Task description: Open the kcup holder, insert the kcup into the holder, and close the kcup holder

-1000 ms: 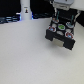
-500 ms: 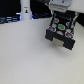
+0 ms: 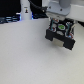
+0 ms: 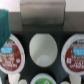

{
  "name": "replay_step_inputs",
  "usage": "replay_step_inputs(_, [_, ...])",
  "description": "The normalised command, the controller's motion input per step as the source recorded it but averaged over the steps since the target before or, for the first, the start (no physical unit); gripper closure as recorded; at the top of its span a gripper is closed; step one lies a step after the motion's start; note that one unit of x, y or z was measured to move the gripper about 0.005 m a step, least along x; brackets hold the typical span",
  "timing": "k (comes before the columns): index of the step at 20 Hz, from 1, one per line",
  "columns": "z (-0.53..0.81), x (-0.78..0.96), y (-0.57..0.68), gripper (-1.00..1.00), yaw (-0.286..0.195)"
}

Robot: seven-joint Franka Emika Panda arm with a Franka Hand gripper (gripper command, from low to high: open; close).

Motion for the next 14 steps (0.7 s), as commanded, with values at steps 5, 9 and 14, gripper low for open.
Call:
replay_step_inputs(5, [-0.18,0.42,0.0,-1.0,0.122])
replay_step_inputs(9, [-0.21,0.23,0.18,-1.0,0.127])
replay_step_inputs(14, [-0.04,-0.02,0.33,-1.0,0.12])
